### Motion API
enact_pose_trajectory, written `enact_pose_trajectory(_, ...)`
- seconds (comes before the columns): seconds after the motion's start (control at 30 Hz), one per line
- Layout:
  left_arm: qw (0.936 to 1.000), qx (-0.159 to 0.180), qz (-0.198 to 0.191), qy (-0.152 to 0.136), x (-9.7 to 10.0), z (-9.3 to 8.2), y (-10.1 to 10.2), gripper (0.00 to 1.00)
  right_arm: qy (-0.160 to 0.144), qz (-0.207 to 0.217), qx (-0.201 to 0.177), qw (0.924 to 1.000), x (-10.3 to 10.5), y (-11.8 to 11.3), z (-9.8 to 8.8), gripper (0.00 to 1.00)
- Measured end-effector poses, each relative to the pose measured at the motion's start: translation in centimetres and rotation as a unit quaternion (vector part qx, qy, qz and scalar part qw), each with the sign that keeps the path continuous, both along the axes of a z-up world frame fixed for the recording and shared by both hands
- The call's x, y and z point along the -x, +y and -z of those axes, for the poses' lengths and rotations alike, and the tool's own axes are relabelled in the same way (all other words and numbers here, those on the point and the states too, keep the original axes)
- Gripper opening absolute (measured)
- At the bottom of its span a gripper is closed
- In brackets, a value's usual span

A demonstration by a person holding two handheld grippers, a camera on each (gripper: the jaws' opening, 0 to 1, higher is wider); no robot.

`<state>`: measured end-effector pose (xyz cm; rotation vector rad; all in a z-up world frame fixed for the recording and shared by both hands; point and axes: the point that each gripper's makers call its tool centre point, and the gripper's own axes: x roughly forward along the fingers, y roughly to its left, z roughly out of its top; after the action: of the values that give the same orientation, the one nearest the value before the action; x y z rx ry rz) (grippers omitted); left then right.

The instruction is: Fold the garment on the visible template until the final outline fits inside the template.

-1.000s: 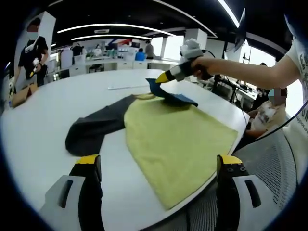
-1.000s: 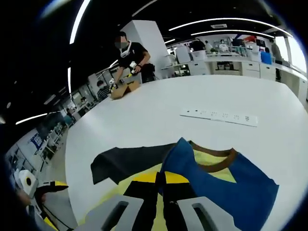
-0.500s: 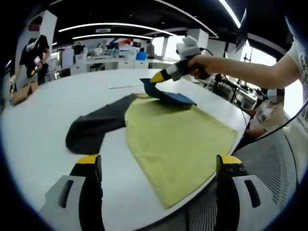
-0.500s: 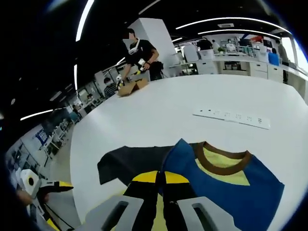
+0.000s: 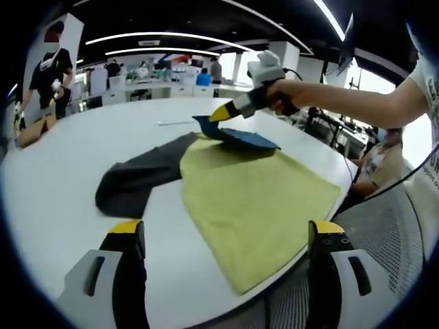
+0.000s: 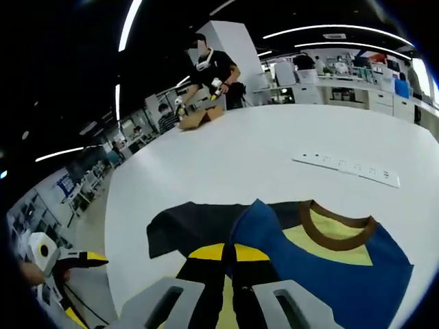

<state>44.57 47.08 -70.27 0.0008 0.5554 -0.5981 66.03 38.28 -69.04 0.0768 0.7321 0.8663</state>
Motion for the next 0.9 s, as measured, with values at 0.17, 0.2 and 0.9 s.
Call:
enact_pose_trajectory(0.17,1.0,0.002,-0.003,0.0,0.0,0.0,0.1,0.95,-0.002,-0.013,0.001,0.9999,0.7,0.9,0.3,0.0)
enact_pose_trajectory(0.2,1.0,0.003,-0.004,0.001,0.0,0.0,0.1,0.95,-0.005,-0.017,0.005,0.9998,0.8,1.1,0.5,0.0)
enact_pose_trajectory(0.9,1.0,0.005,-0.008,0.001,0.2,0.4,0.9,0.95,-0.02,-0.046,0.077,0.9958,2.6,3.5,6.2,0.0)
